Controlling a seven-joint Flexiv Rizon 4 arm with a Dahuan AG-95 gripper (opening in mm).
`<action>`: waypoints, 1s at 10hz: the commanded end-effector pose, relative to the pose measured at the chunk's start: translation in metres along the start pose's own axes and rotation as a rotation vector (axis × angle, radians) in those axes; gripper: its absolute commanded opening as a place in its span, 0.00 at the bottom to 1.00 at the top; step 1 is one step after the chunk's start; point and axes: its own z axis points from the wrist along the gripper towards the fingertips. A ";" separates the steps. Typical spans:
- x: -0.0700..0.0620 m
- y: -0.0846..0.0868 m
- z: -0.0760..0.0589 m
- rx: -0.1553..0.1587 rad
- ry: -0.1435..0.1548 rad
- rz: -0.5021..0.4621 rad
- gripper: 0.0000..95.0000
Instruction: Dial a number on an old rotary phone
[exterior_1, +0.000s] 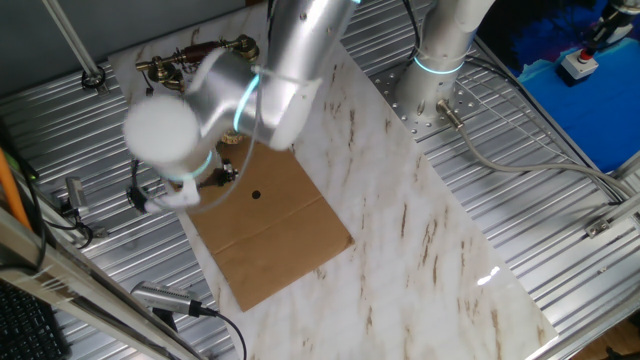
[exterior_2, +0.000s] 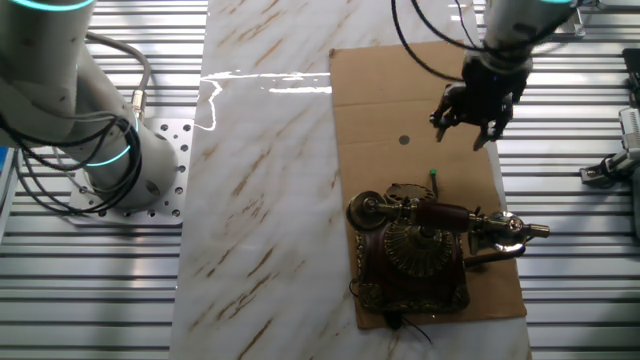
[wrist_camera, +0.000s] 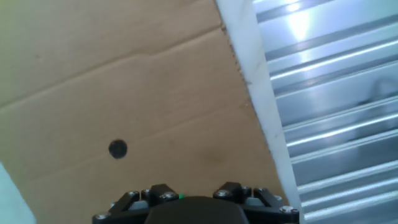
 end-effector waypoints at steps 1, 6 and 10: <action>-0.001 0.003 0.000 0.028 0.182 -0.002 0.40; 0.004 0.006 0.000 0.081 0.630 -0.095 0.40; 0.004 0.006 0.000 0.083 0.650 -0.118 0.40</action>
